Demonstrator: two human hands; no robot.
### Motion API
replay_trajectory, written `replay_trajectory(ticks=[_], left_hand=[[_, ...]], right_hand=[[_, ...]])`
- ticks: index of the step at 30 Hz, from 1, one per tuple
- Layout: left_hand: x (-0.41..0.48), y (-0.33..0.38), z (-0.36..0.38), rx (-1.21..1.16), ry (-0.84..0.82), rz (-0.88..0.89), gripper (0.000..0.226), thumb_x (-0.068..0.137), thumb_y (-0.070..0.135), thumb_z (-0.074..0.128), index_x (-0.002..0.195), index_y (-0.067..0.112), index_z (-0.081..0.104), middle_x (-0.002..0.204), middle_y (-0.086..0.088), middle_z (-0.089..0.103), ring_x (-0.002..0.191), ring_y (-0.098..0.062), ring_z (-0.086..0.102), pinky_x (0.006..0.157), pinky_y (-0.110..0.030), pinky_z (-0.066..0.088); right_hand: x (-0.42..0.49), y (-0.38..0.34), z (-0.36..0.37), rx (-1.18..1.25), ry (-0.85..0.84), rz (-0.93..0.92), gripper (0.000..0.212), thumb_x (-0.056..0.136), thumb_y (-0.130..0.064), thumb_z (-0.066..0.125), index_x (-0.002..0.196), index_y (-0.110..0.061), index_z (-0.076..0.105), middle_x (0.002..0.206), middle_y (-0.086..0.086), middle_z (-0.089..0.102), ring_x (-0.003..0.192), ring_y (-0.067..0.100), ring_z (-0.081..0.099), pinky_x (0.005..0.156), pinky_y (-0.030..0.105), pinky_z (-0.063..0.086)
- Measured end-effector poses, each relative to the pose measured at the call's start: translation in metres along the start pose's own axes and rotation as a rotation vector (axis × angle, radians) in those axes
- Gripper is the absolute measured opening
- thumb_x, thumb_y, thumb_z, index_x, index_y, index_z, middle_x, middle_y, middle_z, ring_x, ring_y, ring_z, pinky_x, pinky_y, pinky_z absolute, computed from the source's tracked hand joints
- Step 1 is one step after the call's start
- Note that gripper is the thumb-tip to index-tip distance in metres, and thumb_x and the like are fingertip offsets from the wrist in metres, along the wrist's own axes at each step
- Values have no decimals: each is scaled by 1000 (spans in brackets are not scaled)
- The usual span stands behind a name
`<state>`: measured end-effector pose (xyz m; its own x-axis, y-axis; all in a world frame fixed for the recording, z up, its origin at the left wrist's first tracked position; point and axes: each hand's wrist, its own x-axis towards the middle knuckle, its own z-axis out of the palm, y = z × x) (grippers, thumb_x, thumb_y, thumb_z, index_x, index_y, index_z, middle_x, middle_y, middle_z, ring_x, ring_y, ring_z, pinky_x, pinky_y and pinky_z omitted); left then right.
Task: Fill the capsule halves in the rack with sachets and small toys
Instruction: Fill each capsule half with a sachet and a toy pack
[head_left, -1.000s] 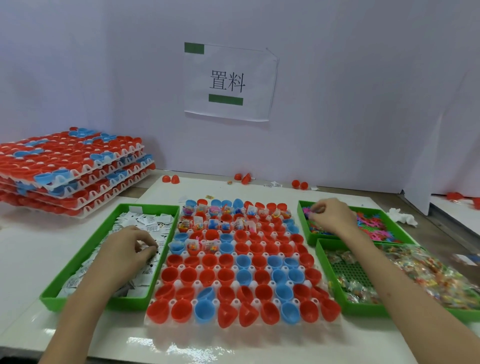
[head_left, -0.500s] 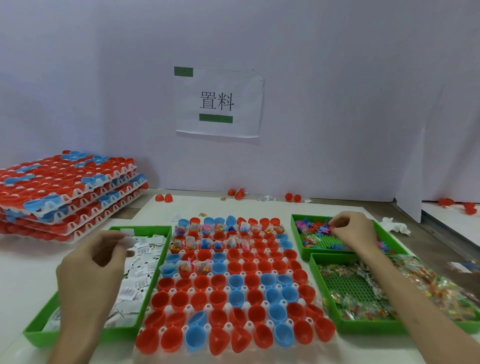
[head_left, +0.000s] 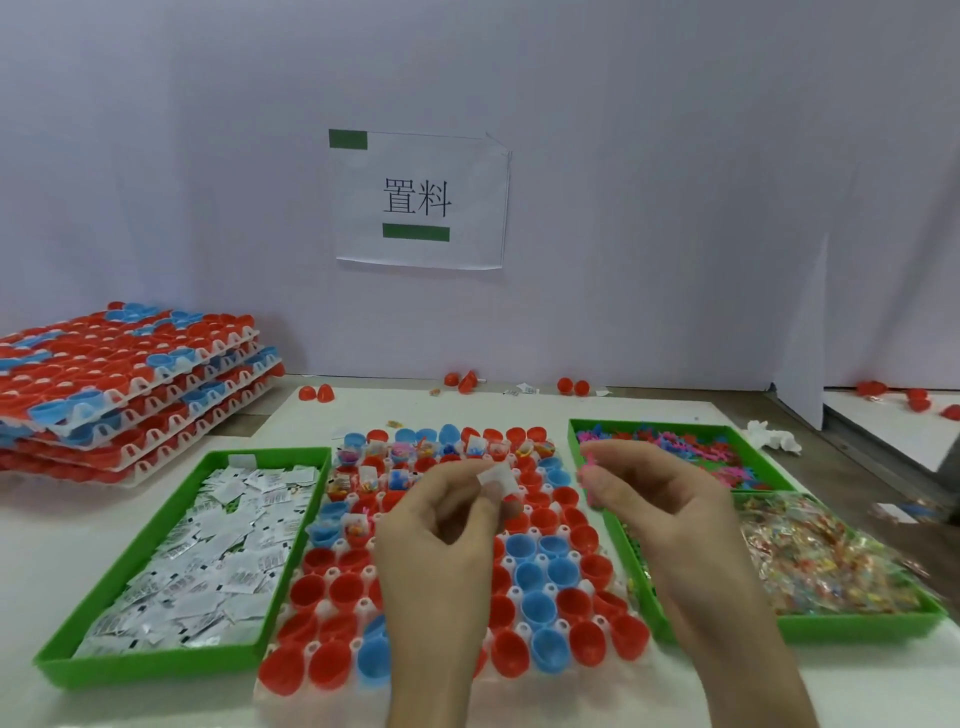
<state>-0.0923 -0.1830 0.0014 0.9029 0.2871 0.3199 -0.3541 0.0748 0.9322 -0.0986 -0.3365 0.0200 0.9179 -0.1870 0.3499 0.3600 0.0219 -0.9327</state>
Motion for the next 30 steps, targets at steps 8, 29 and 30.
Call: replay_trajectory(ticks=[8,29,30], left_hand=[[-13,15,9,-92,-106,-7,21,86,13,69,87,33,75,80,9,77,76,-7,75,64,-12,55],[-15,10,1,-99,-252,-79,16,85,13,71,80,27,79,77,0,77,75,-14,75,66,-15,56],[-15,9,0,-85,-242,-75,19,86,13,70,80,28,79,77,0,77,74,-14,75,66,-15,56]], right_hand=[[-10,-16,5,-172,-133,-156,17,69,-28,78,85,-32,78,84,-6,77,82,8,73,73,15,56],[3,7,-36,-458,-80,-90,23,83,-21,74,91,-42,76,91,-16,74,89,2,69,77,22,55],[6,15,-48,-561,-19,-28,27,83,-18,77,93,-43,74,92,-17,74,90,2,68,80,26,54]])
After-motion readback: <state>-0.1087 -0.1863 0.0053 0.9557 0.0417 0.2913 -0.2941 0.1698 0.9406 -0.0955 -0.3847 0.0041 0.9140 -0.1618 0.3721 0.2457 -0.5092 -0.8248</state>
